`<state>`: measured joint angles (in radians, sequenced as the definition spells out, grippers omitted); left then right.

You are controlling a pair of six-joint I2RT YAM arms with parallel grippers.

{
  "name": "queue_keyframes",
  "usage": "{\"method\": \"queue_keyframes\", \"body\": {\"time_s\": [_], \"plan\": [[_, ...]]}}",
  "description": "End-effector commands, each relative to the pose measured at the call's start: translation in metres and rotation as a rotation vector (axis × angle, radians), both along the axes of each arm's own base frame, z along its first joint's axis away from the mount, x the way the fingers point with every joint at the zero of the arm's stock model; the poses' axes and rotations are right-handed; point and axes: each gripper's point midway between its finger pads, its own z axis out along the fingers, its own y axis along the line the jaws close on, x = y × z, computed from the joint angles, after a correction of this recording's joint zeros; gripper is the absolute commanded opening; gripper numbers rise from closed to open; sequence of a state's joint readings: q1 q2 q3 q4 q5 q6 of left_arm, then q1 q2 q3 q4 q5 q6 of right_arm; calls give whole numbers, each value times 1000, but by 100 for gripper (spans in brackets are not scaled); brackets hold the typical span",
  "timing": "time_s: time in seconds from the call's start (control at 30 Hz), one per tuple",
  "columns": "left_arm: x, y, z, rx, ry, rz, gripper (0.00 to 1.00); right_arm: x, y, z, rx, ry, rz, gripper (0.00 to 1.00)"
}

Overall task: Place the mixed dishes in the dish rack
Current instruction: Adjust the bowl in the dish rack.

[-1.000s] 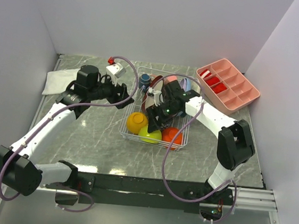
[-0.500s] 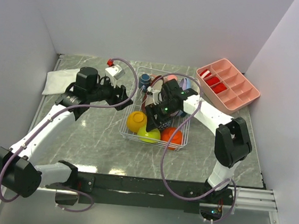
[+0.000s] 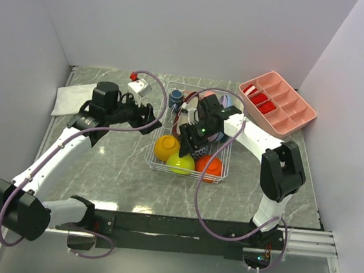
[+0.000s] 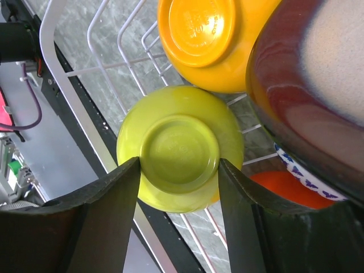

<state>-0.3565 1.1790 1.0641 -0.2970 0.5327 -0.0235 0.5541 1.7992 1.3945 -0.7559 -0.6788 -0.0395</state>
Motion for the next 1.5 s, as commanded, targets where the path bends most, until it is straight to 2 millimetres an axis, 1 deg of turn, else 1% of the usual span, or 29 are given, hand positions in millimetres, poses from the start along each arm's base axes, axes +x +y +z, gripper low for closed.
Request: {"method": "queue_keyframes", "body": {"time_s": [0.0,0.03,0.07,0.1,0.13,0.23,0.27,0.37,0.43,0.53,0.73,0.77,0.8,0.83,0.87,0.9,0.93,0.97,1.0,1.07,1.1,1.17,1.27,1.33,1.43,1.47], "plan": [[0,-4,13,-36,-28,-14,77,3,12,-3,24,-25,49,45],[1,-4,14,-36,-32,-15,77,4,11,1,28,-50,59,40],[1,-4,13,-33,-28,-15,77,6,10,8,30,-78,62,38],[1,-4,14,-32,-29,-16,78,9,7,14,19,-118,59,38],[1,-4,14,-31,-28,-18,78,9,7,32,31,-198,84,38],[3,-6,12,-40,-21,-18,78,8,1,51,16,-329,115,37],[3,-7,12,-44,-19,-25,78,5,-1,48,7,-330,122,37],[6,-10,15,-54,-18,-31,78,4,-6,45,-14,-341,111,36],[7,-11,16,-51,-18,-37,78,6,-7,50,-11,-373,115,35],[9,-13,15,-56,-10,-38,78,8,-10,53,-24,-423,135,35],[8,-14,10,-52,0,-40,79,10,-11,29,-43,-422,152,34],[8,-14,8,-48,6,-39,79,9,-13,21,-52,-418,153,34],[7,-13,8,-45,7,-38,79,12,-12,21,-44,-446,154,34],[7,-13,5,-43,13,-38,79,13,-11,24,-27,-476,158,34],[6,-13,5,-44,15,-39,79,8,-16,15,-35,-474,165,34],[5,-13,5,-43,16,-40,79,12,-14,17,-20,-520,162,34],[5,-13,4,-43,20,-39,79,11,-14,23,-6,-565,171,34],[5,-13,4,-43,19,-39,79,6,-17,14,-15,-565,177,34],[5,-13,3,-41,24,-38,79,9,-16,22,3,-613,168,34],[5,-13,2,-42,25,-41,79,6,-19,17,6,-632,176,34],[6,-13,1,-41,29,-39,79,8,-18,23,22,-663,174,35],[6,-14,-1,-45,38,-43,79,5,-18,17,24,-668,188,36],[6,-16,-1,-47,42,-46,80,1,-20,6,6,-627,199,38],[7,-16,-2,-44,45,-45,80,-5,-24,-7,-9,-597,197,38],[8,-16,-3,-43,46,-44,80,-9,-22,-15,3,-575,202,38],[8,-16,-3,-42,49,-45,80,-13,-21,-17,10,-545,209,38]]}}
